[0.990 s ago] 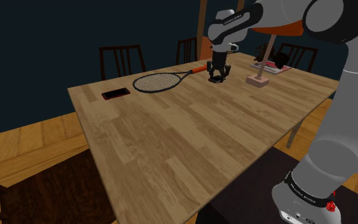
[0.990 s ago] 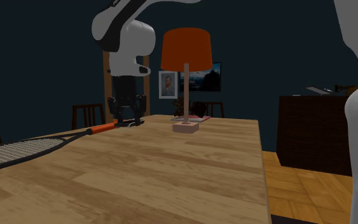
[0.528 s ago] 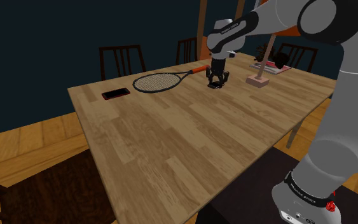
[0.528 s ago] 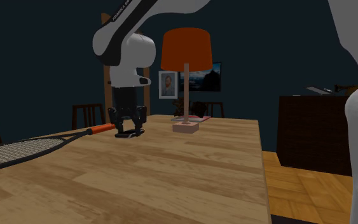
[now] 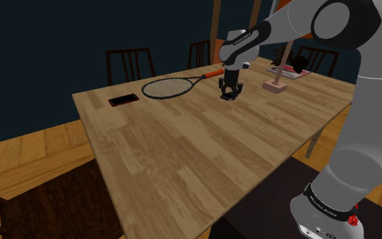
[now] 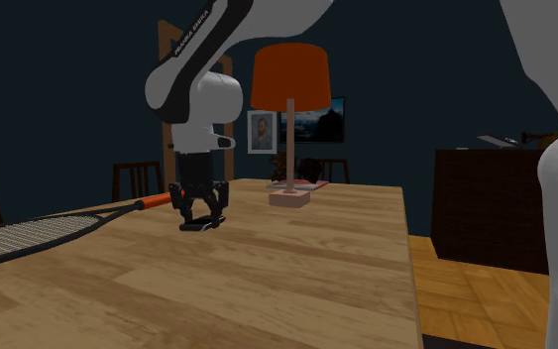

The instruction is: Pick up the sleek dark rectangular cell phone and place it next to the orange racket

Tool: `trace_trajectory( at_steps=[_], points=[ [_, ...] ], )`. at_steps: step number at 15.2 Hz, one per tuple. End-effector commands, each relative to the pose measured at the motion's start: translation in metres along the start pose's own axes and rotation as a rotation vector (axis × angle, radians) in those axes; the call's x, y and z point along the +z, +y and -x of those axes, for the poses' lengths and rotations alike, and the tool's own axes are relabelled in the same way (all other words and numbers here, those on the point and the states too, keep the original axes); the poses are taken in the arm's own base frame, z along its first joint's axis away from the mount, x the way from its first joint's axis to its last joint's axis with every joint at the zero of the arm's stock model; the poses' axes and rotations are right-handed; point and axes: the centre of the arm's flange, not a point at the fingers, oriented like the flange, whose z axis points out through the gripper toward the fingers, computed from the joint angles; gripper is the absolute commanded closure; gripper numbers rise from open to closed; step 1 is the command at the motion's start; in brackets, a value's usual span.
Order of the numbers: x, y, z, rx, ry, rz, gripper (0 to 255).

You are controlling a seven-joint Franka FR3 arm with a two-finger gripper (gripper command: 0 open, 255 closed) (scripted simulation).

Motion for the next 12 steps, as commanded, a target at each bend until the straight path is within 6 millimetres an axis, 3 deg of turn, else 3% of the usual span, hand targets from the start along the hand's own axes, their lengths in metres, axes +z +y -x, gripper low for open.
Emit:
trace_trajectory(
  at_steps=[1, 6, 7, 12],
  points=[
    [0.0009, -0.0003, 0.0002, 0.000, 0.000, -0.001, 255],
    [0.0009, -0.0003, 0.0002, 0.000, 0.000, -0.001, 255],
    [0.0009, -0.0003, 0.0002, 0.000, 0.000, -0.001, 0],
    [0.0009, -0.0003, 0.0002, 0.000, 0.000, -0.001, 0]
  ],
)
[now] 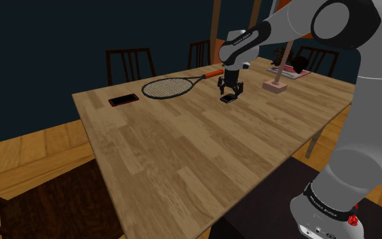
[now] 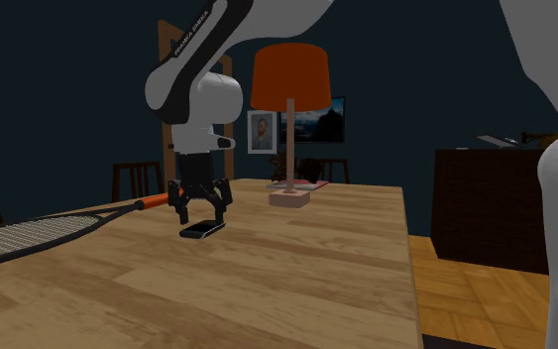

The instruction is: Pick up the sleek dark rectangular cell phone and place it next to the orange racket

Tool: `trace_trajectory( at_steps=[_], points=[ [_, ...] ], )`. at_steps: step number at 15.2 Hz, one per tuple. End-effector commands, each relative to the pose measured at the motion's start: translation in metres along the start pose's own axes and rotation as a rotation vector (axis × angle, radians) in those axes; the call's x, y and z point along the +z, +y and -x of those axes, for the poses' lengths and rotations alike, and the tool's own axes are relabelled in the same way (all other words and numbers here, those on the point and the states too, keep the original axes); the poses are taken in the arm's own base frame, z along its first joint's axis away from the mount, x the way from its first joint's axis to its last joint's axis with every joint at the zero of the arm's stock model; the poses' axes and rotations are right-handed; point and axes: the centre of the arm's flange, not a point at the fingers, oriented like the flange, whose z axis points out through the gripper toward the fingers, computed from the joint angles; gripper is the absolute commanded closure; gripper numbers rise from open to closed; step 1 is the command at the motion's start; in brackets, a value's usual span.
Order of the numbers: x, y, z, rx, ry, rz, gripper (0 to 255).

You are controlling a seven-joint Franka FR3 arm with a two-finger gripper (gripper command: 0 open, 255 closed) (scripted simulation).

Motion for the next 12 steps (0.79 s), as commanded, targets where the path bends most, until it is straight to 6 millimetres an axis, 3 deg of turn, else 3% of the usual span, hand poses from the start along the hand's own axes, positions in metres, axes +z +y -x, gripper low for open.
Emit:
trace_trajectory(
  at_steps=[1, 4, 12],
  points=[
    [-0.013, 0.000, 0.000, 0.000, 0.000, 0.000, 0],
    [-0.050, 0.000, 0.000, 0.000, 0.000, 0.000, 0],
    [-0.050, 0.000, 0.000, 0.000, 0.000, 0.000, 0]
  ],
)
